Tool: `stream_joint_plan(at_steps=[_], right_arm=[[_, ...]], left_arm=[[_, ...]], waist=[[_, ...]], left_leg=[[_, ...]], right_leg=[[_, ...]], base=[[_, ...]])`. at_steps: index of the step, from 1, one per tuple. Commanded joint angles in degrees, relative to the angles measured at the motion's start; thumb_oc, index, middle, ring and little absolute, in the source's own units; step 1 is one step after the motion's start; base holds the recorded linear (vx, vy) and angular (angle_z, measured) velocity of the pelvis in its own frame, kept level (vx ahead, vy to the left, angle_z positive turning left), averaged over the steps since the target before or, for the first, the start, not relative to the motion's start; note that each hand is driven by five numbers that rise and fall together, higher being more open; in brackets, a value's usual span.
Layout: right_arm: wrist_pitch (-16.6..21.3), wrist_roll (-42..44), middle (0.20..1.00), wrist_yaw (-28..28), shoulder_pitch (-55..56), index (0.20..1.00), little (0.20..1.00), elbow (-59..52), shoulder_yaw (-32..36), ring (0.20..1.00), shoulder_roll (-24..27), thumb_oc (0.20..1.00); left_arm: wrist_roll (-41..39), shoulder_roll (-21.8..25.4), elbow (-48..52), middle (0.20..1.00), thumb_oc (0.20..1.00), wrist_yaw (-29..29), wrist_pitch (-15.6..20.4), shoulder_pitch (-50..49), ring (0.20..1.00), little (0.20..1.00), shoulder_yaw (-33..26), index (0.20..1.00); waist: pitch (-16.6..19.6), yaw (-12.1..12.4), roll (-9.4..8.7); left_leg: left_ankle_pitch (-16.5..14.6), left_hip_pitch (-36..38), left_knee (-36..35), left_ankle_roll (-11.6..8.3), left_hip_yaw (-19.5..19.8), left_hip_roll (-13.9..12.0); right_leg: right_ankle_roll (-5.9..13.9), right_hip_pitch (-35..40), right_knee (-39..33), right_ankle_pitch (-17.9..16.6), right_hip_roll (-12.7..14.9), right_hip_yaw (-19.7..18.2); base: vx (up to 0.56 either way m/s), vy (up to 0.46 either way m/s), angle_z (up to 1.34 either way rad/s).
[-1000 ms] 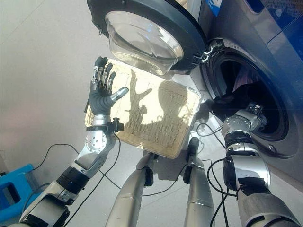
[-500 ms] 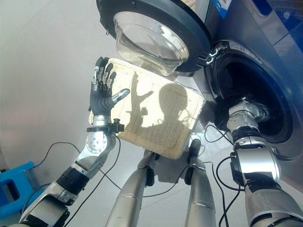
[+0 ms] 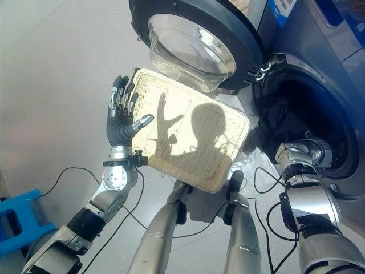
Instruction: Put the clothes into the washing machine.
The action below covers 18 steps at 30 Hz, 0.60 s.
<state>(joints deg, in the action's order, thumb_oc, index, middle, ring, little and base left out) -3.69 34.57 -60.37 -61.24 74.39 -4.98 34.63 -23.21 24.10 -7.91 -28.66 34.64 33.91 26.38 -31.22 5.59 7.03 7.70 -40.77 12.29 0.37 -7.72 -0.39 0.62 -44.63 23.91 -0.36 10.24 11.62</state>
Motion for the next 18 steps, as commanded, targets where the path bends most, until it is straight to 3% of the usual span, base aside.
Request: stream_joint_plan(at_steps=[1,8,11,13,18], right_arm=[[2.8,-0.8,1.0,-2.6,0.7,1.0,1.0,-1.0,-1.6,1.0,4.1,1.0],[7.4,-3.7,1.0,-6.7,2.3,1.0,1.0,-3.0,0.0,1.0,3.6,1.0],[12.7,-6.0,1.0,-7.7,3.6,1.0,1.0,-4.8,1.0,1.0,2.0,1.0],[14.2,-7.4,1.0,-8.0,4.1,1.0,1.0,-5.7,1.2,1.0,1.3,1.0],[14.5,-18.8,1.0,-10.1,9.7,1.0,1.0,-13.7,-0.1,1.0,-3.0,1.0]], left_arm=[[3.4,-1.3,3.9,1.0,1.0,-0.1,3.9,-0.3,1.0,1.0,0.2,1.0],[3.5,-1.4,3.8,1.0,1.0,-0.5,4.4,-0.7,1.0,1.0,0.0,1.0],[3.4,-1.9,3.5,1.0,1.0,-0.4,4.3,-0.9,1.0,1.0,-0.2,1.0],[3.1,-2.0,3.2,1.0,1.0,-0.2,4.5,-1.1,1.0,1.0,-0.2,1.0],[4.0,-2.9,2.2,1.0,1.0,-0.8,5.0,-2.2,1.0,1.0,-0.7,1.0]], waist=[[1.4,-0.6,3.13],[1.4,-1.1,2.84],[1.4,-1.5,2.63],[1.4,-1.6,2.57],[1.4,-2.6,1.86]], left_leg=[[-9.7,1.0,5.6,0.55,-1.7,4.6],[-9.9,2.0,5.1,0.51,-2.0,4.5],[-10.2,2.8,5.0,0.54,-2.0,4.4],[-10.3,3.0,5.0,0.52,-1.9,4.4],[-10.1,4.1,4.3,0.56,-2.2,4.2]], right_leg=[[5.45,0.6,2.0,-0.3,0.4,4.1],[5.63,1.5,1.6,-0.2,-0.1,3.8],[5.53,2.2,1.4,0.0,-0.3,3.5],[5.52,2.3,1.5,0.1,-0.4,3.4],[5.38,3.4,1.1,0.3,-1.0,3.1]], base=[[-0.01,0.031,-0.02],[0.0,0.011,0.0],[-0.01,0.022,0.0],[0.0,0.016,0.0],[-0.01,0.035,-0.02]])
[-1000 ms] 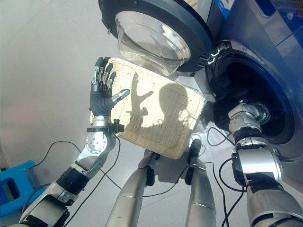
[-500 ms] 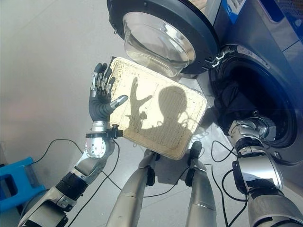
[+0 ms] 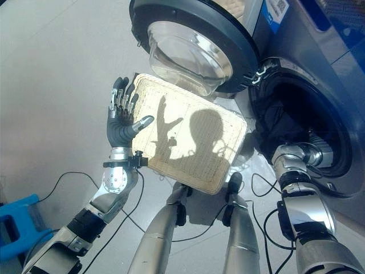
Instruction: Put the clothes into the washing machine.
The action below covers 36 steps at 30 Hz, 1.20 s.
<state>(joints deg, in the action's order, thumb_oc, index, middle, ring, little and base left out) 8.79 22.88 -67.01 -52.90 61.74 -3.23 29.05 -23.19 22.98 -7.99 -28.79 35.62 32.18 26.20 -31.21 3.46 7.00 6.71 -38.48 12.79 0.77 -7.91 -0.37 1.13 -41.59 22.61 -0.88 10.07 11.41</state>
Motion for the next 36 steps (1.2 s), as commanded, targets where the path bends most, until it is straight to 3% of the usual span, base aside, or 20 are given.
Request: stream_joint_plan(at_steps=[1,5,10,13,21,27,36], right_arm=[[1.9,-9.1,1.0,-3.8,2.5,1.0,1.0,-2.4,-2.4,1.0,1.9,1.0],[0.0,-16.9,1.0,-5.3,6.4,1.0,1.0,-6.8,-4.4,1.0,0.1,1.0],[-5.3,-25.4,1.0,-3.8,9.2,1.0,1.0,-9.6,-8.6,1.0,0.1,1.0],[-10.9,-34.3,1.0,-0.8,11.8,1.0,1.0,-9.8,-13.5,1.0,2.0,1.0],[-17.3,-52.7,1.0,2.1,10.0,1.0,1.0,-3.0,-23.3,1.0,7.3,1.0],[-20.0,-65.4,1.0,4.3,8.1,1.0,1.0,-1.0,-30.1,1.0,9.9,1.0],[-23.4,-72.1,1.0,8.6,4.6,1.0,1.0,0.2,-34.2,1.0,11.0,1.0]], left_arm=[[4.2,-1.9,2.1,1.0,1.0,-1.0,4.3,-0.7,1.0,1.0,-0.6,1.0],[5.3,-2.3,1.0,1.0,1.0,-1.8,5.7,-1.9,1.0,1.0,-1.0,1.0],[5.6,-2.2,0.6,1.0,1.0,-1.4,6.7,-3.0,1.0,1.0,-1.3,1.0],[6.1,-1.5,0.7,1.0,1.0,-0.7,8.0,-4.2,1.0,1.0,-1.6,1.0],[5.1,0.1,0.1,1.0,1.0,1.1,9.4,-4.4,1.0,1.0,-0.9,1.0],[6.0,0.4,0.4,1.0,1.0,1.2,8.9,-4.5,1.0,1.0,-0.2,1.0],[6.1,0.5,0.2,1.0,1.0,1.5,9.0,-4.0,1.0,1.0,0.3,1.0]], waist=[[1.4,-0.7,1.77],[1.4,-1.4,1.33],[1.4,-1.8,0.77],[1.4,-1.9,-0.02],[1.4,-0.9,-0.88],[1.4,-0.1,-1.61],[1.4,0.9,-1.61]], left_leg=[[-9.1,1.9,3.6,0.16,-2.2,4.0],[-8.8,2.1,3.1,0.03,-2.5,3.8],[-8.5,1.9,2.8,-0.15,-2.8,3.5],[-8.1,1.6,2.2,-0.27,-2.9,3.2],[-7.6,0.3,2.1,-0.31,-2.2,3.1],[-7.3,-0.2,2.1,-0.3,-1.3,3.0],[-6.8,-1.1,2.2,-0.49,-0.5,3.0]], right_leg=[[4.83,0.4,2.4,0.9,-1.0,3.3],[4.72,0.6,1.9,0.9,-1.5,3.0],[4.78,0.7,1.3,0.6,-1.6,3.2],[5.02,0.6,0.4,0.2,-1.7,3.5],[5.47,0.0,-0.8,-0.8,-1.4,4.4],[5.77,0.0,-1.2,-1.1,-1.3,5.2],[5.76,-0.5,-1.2,-1.3,-0.7,6.0]], base=[[-0.01,0.01,-0.1],[-0.01,0.009,-0.05],[-0.01,-0.007,-0.05],[-0.02,-0.059,0.01],[-0.01,-0.067,0.01],[0.0,-0.071,0.04],[-0.01,-0.031,0.05]])
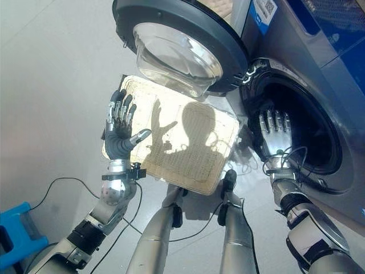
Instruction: Put the clothes into the washing machine.
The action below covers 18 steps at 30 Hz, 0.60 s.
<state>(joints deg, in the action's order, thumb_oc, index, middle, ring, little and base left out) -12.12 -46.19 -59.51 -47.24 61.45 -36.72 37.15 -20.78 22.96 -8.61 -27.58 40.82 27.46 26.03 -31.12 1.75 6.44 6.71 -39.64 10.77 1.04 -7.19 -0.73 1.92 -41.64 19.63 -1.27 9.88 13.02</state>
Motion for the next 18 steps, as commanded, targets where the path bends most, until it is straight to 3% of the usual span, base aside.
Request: stream_joint_plan(at_steps=[1,10,16,18], right_arm=[[-2.8,-4.5,1.0,2.2,-1.1,1.0,1.0,0.4,-1.2,1.0,2.9,1.0],[-0.8,-9.3,1.0,9.8,-3.2,1.0,1.0,0.2,-4.8,1.0,2.7,1.0],[-5.5,-16.9,1.0,23.2,-4.9,1.0,1.0,2.5,-7.9,1.0,3.0,1.0],[-5.7,-18.4,1.0,25.2,-5.2,1.0,1.0,3.0,-8.2,1.0,3.0,1.0]], left_arm=[[3.4,0.5,1.1,1.0,1.0,0.7,3.6,0.5,1.0,1.0,0.5,1.0],[2.5,0.1,-0.1,1.0,1.0,2.6,4.1,0.6,1.0,1.0,0.6,1.0],[2.0,0.5,-0.8,1.0,1.0,3.0,3.6,1.8,1.0,1.0,0.9,1.0],[1.9,0.8,-0.4,1.0,1.0,2.9,2.9,2.0,1.0,1.0,1.1,1.0]], waist=[[1.3,2.7,-1.0],[1.3,3.4,-1.38],[1.3,3.8,-1.47],[1.3,3.9,-1.47]], left_leg=[[-6.8,-0.1,4.3,-0.78,-1.0,3.4],[-6.3,0.2,4.1,-0.74,-0.4,3.6],[-5.9,-0.7,4.0,-0.89,-0.4,3.1],[-5.9,-0.9,4.0,-0.9,-0.3,3.1]], right_leg=[[4.96,-0.7,2.0,-0.9,-0.5,4.4],[4.9,0.0,2.1,-0.9,-0.3,5.1],[5.18,-1.1,2.3,-1.6,0.4,5.4],[5.28,-1.4,2.4,-1.7,0.5,5.5]], base=[[0.0,0.0,0.0],[0.0,-0.012,0.05],[0.0,-0.001,0.01],[0.0,0.0,0.0]])
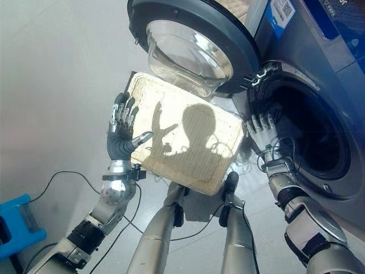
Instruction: Put the clothes into the washing machine.
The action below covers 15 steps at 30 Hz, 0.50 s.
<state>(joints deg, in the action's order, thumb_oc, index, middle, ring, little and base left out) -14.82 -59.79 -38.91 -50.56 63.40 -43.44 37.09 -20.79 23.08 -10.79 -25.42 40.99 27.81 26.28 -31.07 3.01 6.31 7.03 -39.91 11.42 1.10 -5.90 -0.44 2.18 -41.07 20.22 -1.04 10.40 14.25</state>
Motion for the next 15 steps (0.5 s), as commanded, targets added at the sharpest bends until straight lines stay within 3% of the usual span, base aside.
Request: stream_joint_plan(at_steps=[1,10,11,13,15], right_arm=[[-3.0,-5.6,1.0,5.7,-2.1,1.0,1.0,1.2,-1.7,1.0,3.1,1.0],[-3.2,-9.3,1.0,21.3,-4.4,1.0,1.0,3.3,-2.7,1.0,4.0,1.0],[-3.3,-9.2,1.0,26.0,-4.7,1.0,1.0,4.4,-2.8,1.0,4.5,1.0],[-4.1,-9.1,1.0,29.9,-4.9,1.0,1.0,5.7,-2.6,1.0,4.5,1.0],[-4.5,-9.0,1.0,31.5,-4.9,1.0,1.0,6.6,-2.4,1.0,4.6,1.0]], left_arm=[[1.9,0.7,1.8,1.0,1.0,0.8,2.6,1.8,1.0,1.0,0.8,1.0],[2.6,0.1,3.1,1.0,1.0,1.2,1.0,1.3,1.0,1.0,0.0,1.0],[2.6,0.2,3.3,1.0,1.0,1.4,1.1,1.2,1.0,1.0,-0.1,1.0],[2.5,0.3,3.5,1.0,1.0,1.4,0.8,1.5,1.0,1.0,-0.3,1.0],[2.3,0.3,3.9,1.0,1.0,1.3,0.4,1.5,1.0,1.0,-0.2,1.0]], waist=[[1.3,2.7,-1.35],[1.3,3.4,-1.39],[1.3,3.6,-1.22],[1.3,3.7,-0.95],[1.3,3.7,-0.69]], left_leg=[[-6.2,-0.7,3.4,-0.97,-1.5,2.8],[-5.6,-1.8,3.1,-1.33,-1.1,2.9],[-5.4,-2.4,3.1,-1.37,-1.1,3.0],[-5.1,-3.0,3.1,-1.4,-1.1,3.0],[-5.1,-3.3,3.1,-1.41,-1.0,3.1]], right_leg=[[5.05,-2.1,1.9,-2.0,0.0,4.3],[5.24,-3.2,1.5,-2.6,0.4,4.7],[5.24,-3.6,1.4,-2.9,0.6,4.9],[5.22,-4.3,1.4,-3.2,0.9,5.0],[5.23,-4.7,1.4,-3.3,1.1,5.0]], base=[[-0.01,-0.031,0.03],[0.0,-0.003,0.0],[0.0,0.0,0.0],[-0.01,-0.017,0.01],[0.0,0.0,0.0]])
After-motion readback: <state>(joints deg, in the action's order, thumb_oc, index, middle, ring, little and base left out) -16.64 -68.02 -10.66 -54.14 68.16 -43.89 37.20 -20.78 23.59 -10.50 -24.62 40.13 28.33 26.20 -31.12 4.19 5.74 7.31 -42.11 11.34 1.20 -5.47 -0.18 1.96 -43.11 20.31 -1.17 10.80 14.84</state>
